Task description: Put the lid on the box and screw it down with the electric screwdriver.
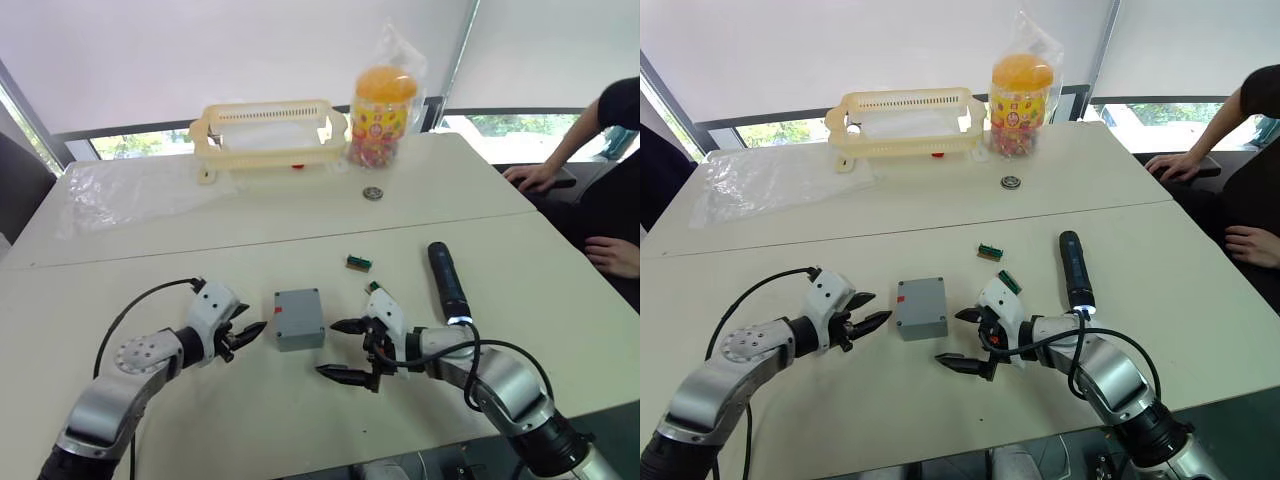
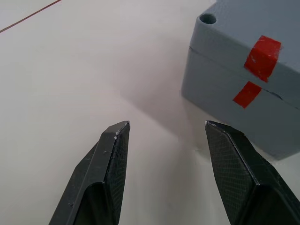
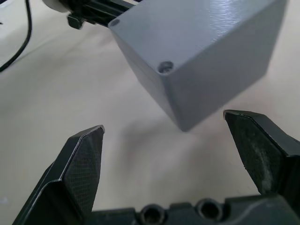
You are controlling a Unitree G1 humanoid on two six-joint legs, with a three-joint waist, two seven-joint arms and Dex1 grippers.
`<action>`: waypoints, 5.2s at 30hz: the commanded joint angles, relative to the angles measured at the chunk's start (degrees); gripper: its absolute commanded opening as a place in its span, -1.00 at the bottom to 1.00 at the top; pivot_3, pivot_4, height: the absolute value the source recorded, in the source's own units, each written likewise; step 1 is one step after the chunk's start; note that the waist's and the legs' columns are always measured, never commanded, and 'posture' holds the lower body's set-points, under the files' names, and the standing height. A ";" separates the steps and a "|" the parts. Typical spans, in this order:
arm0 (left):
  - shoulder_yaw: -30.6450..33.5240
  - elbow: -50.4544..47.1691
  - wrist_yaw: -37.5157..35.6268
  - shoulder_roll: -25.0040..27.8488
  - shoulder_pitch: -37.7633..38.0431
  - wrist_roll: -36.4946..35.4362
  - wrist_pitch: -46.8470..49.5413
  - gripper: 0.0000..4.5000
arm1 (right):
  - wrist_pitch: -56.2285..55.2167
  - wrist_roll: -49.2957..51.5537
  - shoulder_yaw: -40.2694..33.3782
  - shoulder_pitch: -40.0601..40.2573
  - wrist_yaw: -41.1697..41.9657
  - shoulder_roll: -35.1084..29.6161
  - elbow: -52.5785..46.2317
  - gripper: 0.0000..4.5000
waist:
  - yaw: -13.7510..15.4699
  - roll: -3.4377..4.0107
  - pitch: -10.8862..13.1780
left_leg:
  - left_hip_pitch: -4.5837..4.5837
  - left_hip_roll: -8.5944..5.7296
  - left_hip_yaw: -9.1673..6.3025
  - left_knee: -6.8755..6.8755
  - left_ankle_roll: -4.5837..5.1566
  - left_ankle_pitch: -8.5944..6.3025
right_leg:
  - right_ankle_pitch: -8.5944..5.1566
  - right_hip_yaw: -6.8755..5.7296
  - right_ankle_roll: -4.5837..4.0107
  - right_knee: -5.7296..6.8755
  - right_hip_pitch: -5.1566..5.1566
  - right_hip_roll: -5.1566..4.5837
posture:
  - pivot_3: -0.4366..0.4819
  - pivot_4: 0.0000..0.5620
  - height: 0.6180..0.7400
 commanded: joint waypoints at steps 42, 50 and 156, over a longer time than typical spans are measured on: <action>8.30 -5.86 -4.81 1.48 6.01 -3.91 2.56 0.14 | -8.23 -3.71 -4.14 -5.84 8.86 -3.98 7.21 0.98 | -0.11 -0.08 -0.02 | -0.01 0.01 -0.02 0.01 0.00 0.00 | 0.02 -0.04 0.03 0.20 -0.09 0.00 | -0.05 -0.47 1.00; 5.90 -7.69 -3.61 0.88 7.85 -3.29 2.45 0.14 | -12.37 -6.47 -3.39 -9.48 10.43 -0.71 14.63 0.98 | -0.11 -0.08 -0.02 | -0.01 0.02 -0.03 0.00 0.00 0.00 | 0.02 -0.04 0.03 0.21 -0.10 0.00 | -0.05 -0.47 1.00; 9.85 -14.38 -9.60 11.89 -13.14 -23.07 17.69 0.14 | -29.50 -15.71 -13.20 -34.31 9.57 7.57 62.38 0.19 | -1.58 -0.04 0.02 | -0.05 0.01 0.00 -0.04 -0.09 0.05 | 0.03 0.00 0.04 0.45 -0.28 0.00 | -0.05 -0.47 1.00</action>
